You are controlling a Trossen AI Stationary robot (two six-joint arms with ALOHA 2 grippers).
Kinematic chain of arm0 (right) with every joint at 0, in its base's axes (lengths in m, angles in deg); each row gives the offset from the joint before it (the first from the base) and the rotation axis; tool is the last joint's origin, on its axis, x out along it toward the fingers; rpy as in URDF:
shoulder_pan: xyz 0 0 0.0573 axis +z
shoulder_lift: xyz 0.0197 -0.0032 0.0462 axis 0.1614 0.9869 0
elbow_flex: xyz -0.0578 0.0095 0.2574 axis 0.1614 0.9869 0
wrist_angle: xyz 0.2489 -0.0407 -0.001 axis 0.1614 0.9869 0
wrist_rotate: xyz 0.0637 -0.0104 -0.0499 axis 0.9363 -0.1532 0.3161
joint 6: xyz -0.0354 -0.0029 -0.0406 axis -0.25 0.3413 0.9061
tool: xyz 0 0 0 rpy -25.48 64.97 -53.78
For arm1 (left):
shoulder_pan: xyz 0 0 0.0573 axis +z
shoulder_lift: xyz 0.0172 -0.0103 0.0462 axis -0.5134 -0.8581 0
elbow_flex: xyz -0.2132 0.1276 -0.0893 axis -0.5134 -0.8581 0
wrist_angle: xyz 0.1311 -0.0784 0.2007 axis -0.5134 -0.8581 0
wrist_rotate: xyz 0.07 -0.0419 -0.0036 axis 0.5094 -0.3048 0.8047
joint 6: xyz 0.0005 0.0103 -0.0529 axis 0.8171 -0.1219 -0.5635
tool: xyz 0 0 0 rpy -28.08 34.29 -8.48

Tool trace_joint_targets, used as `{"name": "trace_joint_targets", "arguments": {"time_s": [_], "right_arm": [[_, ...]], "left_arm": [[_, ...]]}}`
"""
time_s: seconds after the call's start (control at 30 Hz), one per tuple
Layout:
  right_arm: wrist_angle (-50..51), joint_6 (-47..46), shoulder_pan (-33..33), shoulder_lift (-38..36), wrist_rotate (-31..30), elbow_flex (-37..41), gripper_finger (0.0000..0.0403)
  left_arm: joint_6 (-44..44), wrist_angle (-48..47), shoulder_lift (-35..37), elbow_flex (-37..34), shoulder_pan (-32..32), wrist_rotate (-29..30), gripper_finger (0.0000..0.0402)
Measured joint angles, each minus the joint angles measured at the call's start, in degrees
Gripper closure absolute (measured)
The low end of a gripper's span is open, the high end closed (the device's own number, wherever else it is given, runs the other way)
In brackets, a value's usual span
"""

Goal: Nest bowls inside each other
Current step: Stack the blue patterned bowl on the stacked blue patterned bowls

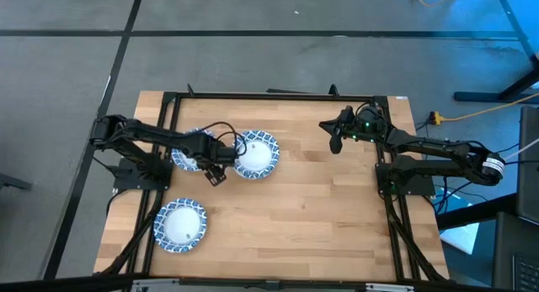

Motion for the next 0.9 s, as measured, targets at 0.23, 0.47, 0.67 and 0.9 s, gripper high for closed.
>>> {"name": "trace_joint_targets", "arguments": {"time_s": [0.23,0.47,0.67,0.9], "right_arm": [[0.0,0.0,0.0,0.0,0.0,0.0,0.0365],[0.0,0.0,0.0,0.0,0.0,0.0,0.0365],[0.0,0.0,0.0,0.0,0.0,0.0,0.0365],[-0.1,0.0,0.0,0.0,0.0,0.0,0.0365]], "left_arm": [[1.3,2.0,0.0,-3.2,0.4,2.0,0.017],[1.1,2.3,0.0,-6.5,1.7,1.5,0.0184],[1.2,2.9,0.0,-6.6,2.3,1.3,0.025],[2.6,3.1,0.0,-6.6,2.3,1.6,0.0339]]}}
